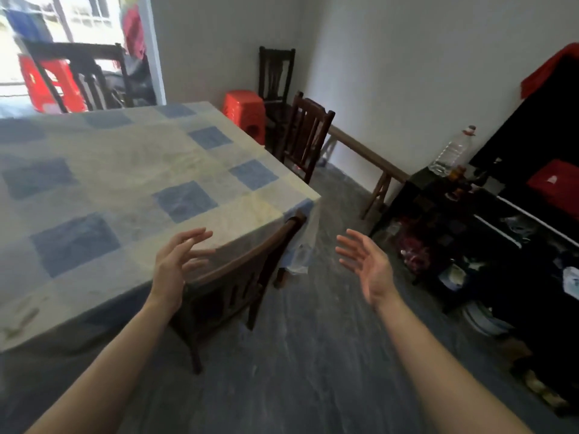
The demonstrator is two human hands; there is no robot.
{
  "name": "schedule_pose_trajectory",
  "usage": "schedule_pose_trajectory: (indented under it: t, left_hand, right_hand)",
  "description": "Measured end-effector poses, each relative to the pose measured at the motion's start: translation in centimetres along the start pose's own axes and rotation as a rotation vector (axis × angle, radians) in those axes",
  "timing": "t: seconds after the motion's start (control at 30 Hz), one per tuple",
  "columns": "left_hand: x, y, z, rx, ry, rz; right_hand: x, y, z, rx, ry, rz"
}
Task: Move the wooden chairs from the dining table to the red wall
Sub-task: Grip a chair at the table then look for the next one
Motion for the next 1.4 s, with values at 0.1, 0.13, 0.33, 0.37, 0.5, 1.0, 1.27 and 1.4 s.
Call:
schedule_pose_trajectory:
  t: [0.1,0.13,0.33,0.37,0.5,1.0,1.27,1.4]
  left_hand:
    - [0.4,-1.2,0.9,-0.047,-0.032,-0.041]
    - [0.6,-1.4,1.3,-0.072,-0.057,-0.05]
    - [3.3,-1.1,4.0,-0.282,-0.16,-0.073]
    - [3.7,-0.9,4.1,-0.314,-0.178,-0.077]
    - [5.7,0.5,4.5,-0.511,-0.202,-0.107]
    - [11.0,0.9,4.7,-0.842,-0.084,-0.088]
    - [11.1,2.6,3.6,-0.965,-0.084,-0.145]
    - [11.4,5.2,1.6,-0.97,-0.068,-0.164]
  right_hand:
    - [0.3,-5.1,-2.0,0.066,0.01,0.003]
    - [0.1,-6.7,-2.9,0.094,0.013,0.005]
    - [-2.2,-15.1,-7.2,0.232,0.071,0.037]
    - [-2.9,-16.7,-7.4,0.228,0.078,0.039]
    - [-5.7,-22.3,-8.2,0.271,0.161,0.093]
    - [-13.2,-26.9,-11.6,0.538,0.127,-0.099]
    - [-13.8,-25.5,-9.8,0.386,0.172,-0.065]
    - [-13.5,-24.1,-7.0,0.377,0.186,-0.037]
Point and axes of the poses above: each hand's wrist, its own y-axis away from the middle knuckle, its own z-axis out of the back of the hand, x = y × z, the point moved 5 cm from there along -y, towards the middle knuckle, and after that the axes turned 5 degrees about y, right-handed, at the moved point
